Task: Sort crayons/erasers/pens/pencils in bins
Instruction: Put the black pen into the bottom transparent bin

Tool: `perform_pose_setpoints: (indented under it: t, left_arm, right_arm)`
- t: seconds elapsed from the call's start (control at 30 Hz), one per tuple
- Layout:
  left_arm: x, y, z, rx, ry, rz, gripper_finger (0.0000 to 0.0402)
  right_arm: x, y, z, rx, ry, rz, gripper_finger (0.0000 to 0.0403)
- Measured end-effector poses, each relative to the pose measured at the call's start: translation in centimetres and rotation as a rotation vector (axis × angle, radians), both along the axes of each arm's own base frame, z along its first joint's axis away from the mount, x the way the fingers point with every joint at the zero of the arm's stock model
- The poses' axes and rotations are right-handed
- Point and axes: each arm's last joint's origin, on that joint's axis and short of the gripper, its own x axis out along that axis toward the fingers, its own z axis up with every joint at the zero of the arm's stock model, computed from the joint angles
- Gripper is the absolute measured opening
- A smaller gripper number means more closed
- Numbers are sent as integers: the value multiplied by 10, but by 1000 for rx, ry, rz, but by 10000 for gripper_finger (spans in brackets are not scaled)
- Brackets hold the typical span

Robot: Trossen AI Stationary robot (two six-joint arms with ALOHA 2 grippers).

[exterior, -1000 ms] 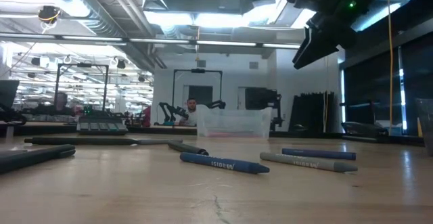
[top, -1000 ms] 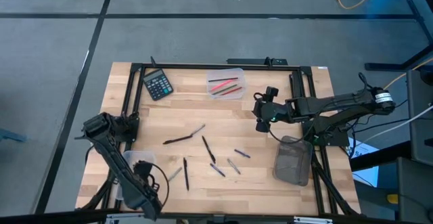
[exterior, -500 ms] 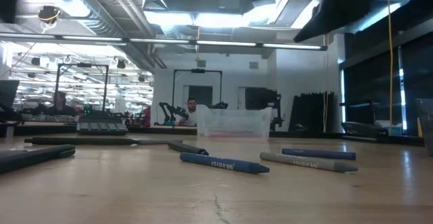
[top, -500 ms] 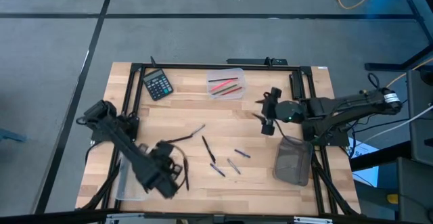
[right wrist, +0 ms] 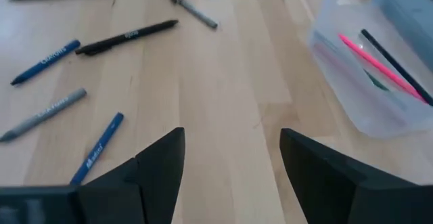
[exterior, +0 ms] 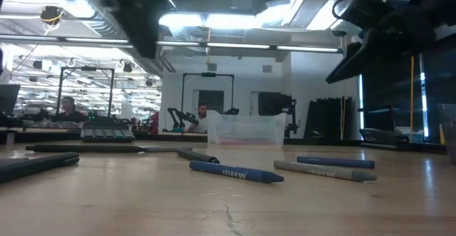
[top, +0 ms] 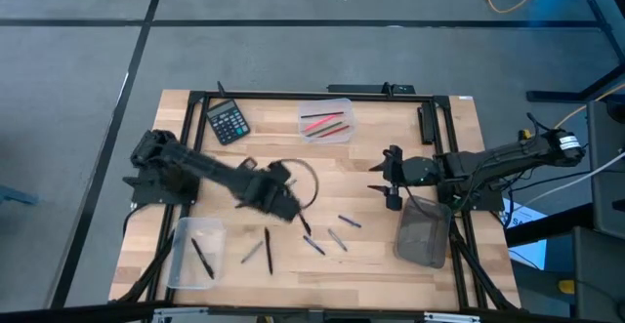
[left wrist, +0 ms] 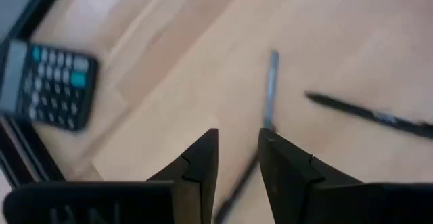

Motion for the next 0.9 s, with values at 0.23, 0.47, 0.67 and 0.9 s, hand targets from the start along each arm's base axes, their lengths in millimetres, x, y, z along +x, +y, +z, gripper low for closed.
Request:
perform_pose_setpoints:
  t: [0.23,0.47,0.67,0.9]
  left_arm:
    - [22,58,1,27,-44,7,98]
    - [39,90,5,95,-186,43,98]
    - [44,92,7,106,-212,-3,99]
    - [41,96,-19,38,-186,-4,99]
  right_arm:
    - [-7,-1,3,24,-34,-24,245]
    - [-7,-1,10,31,-97,-24,245]
    - [-5,-1,12,10,-126,-7,245]
    - [-4,-1,14,9,-143,-5,245]
